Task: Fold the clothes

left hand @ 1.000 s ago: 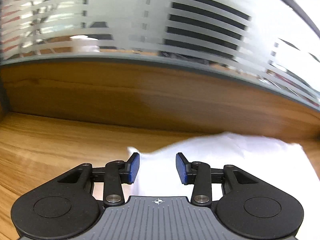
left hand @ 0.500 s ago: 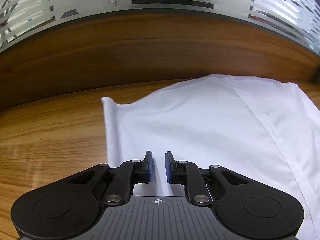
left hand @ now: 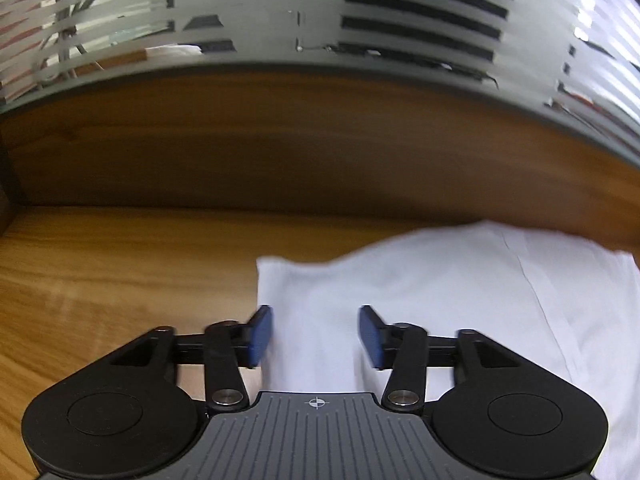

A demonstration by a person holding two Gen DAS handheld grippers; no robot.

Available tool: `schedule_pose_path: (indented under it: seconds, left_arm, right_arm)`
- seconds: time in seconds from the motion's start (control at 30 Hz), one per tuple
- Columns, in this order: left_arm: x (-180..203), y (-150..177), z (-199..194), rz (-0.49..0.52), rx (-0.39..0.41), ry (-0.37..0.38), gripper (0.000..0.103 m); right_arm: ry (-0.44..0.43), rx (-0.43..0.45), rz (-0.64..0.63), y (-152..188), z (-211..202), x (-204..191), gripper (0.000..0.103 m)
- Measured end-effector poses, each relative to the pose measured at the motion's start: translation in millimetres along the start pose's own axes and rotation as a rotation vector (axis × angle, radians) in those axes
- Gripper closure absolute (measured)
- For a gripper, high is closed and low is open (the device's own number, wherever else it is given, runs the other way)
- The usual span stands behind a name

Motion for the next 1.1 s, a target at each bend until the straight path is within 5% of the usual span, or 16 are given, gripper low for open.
schedule_pose_path:
  seconds: [0.3,0.43,0.83,0.9,0.97,1.0,1.03,1.1]
  left_arm:
    - [-18,-12,28,0.042,-0.055,-0.019,0.036]
    - [-21,-2,43,0.029,-0.080,-0.015,0.036]
    - [-22,-2,49,-0.013,-0.052,0.005,0.044]
    - [-25,-4,49,-0.020,-0.052,0.008,0.052]
    - [-25,-4,48,-0.024,-0.055,0.028,0.073]
    - [-24,-3,47,-0.026,-0.057,0.040,0.091]
    - [-23,-3,46,-0.025,-0.051,0.049,0.096]
    - [-15,-6,40,-0.014,-0.022,0.050,0.097]
  right_arm:
    - [-0.126,-0.018,-0.208,-58,70,-44,0.050]
    - [-0.170,-0.029,-0.342,-69,91,-69,0.033]
    - [-0.220,-0.126,-0.441,-90,141,-87,0.033]
    - [-0.224,-0.137,-0.435,-89,144,-87,0.039]
    - [-0.224,-0.134,-0.429,-89,144,-87,0.044]
    - [-0.222,-0.128,-0.425,-90,143,-86,0.058]
    - [-0.222,-0.124,-0.415,-91,142,-85,0.075]
    - [-0.226,-0.129,-0.383,-94,140,-81,0.090]
Point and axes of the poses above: each gripper's, at about its wrist camera, not at the fingertips, and z roughly the way its jaws point, x to its right, y to its underside, the point moved 8 cm from there along z, roughly the way its jaws point, and after that the axes turned 3 degrees about x, right-handed, at the moved point
